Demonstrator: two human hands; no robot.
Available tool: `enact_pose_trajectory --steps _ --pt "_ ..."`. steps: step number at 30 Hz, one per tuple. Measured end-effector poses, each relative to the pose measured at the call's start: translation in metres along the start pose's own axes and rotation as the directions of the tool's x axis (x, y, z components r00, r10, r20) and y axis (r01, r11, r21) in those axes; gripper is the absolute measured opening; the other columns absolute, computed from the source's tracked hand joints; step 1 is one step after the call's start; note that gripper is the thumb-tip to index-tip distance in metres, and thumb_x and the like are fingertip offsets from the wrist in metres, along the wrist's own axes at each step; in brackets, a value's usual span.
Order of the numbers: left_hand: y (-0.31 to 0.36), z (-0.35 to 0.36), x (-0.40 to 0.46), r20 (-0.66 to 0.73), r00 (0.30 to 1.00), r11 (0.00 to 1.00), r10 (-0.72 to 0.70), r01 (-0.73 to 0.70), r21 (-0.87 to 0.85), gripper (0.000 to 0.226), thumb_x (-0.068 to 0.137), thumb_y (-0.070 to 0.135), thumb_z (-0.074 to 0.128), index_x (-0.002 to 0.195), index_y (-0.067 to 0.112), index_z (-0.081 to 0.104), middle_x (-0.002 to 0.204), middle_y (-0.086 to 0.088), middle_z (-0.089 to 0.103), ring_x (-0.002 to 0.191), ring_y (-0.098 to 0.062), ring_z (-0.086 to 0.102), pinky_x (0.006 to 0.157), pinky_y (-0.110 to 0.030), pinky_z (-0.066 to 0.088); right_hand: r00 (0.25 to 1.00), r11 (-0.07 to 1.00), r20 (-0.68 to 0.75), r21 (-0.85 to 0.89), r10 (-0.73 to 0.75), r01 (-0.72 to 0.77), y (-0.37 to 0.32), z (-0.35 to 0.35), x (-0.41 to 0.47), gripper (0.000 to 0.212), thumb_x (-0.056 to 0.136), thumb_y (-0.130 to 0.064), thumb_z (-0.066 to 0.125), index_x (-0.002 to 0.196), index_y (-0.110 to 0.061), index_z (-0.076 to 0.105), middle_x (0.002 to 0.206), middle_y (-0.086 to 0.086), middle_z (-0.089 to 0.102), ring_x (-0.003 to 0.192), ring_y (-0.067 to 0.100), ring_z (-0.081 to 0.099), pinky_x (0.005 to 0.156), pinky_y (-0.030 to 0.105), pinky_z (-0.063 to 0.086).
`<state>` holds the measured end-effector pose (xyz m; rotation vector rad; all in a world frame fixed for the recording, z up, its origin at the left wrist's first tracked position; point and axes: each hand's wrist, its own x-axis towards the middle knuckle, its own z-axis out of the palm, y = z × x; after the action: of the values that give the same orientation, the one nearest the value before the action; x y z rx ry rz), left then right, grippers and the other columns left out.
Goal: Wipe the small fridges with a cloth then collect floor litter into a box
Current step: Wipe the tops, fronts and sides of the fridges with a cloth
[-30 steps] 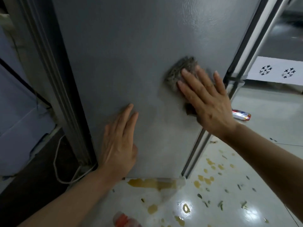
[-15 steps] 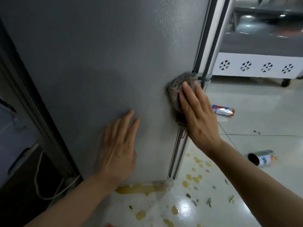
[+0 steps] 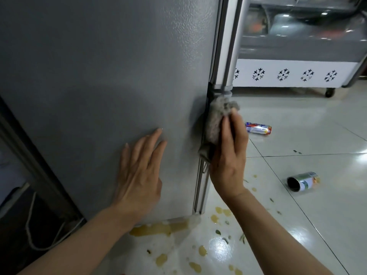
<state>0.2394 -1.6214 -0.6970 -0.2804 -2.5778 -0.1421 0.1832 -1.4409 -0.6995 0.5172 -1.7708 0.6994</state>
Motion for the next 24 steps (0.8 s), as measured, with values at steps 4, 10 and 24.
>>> enact_pose_trajectory --steps 4,10,24 --pt "0.002 0.007 0.006 -0.056 0.998 1.000 0.010 -0.009 0.016 0.083 0.056 0.001 0.072 0.133 0.009 0.044 0.147 -0.010 0.029 0.129 -0.028 0.026 0.107 -0.055 0.017 0.975 0.975 -0.070 0.083 0.211 -0.205 -0.007 0.015 0.028 0.054 0.087 0.011 0.050 0.136 0.015 0.030 0.144 0.032 0.024 0.138 0.033 0.022 0.117 0.035 0.021" --pt "-0.003 0.021 0.005 -0.126 0.991 0.999 0.033 -0.027 0.047 0.082 0.057 0.002 0.066 0.134 0.014 0.041 0.149 -0.009 0.024 0.132 -0.031 0.024 0.108 -0.060 0.016 0.858 0.876 -0.215 0.245 0.466 -0.415 -0.008 0.047 0.034 0.048 0.084 0.008 0.050 0.129 0.014 0.037 0.125 0.025 0.042 0.117 0.031 0.040 0.106 0.032 0.033" --pt "-0.018 0.044 -0.021 -0.074 0.994 0.990 0.085 -0.076 0.116 0.076 0.060 0.001 0.062 0.132 0.013 0.043 0.151 -0.004 0.024 0.135 -0.026 0.026 0.107 -0.058 0.012 0.695 0.652 0.204 0.243 0.689 -0.718 0.008 0.042 -0.082 0.038 0.083 -0.010 0.041 0.120 0.001 0.034 0.104 0.008 0.047 0.091 0.014 0.053 0.079 0.043 0.048"
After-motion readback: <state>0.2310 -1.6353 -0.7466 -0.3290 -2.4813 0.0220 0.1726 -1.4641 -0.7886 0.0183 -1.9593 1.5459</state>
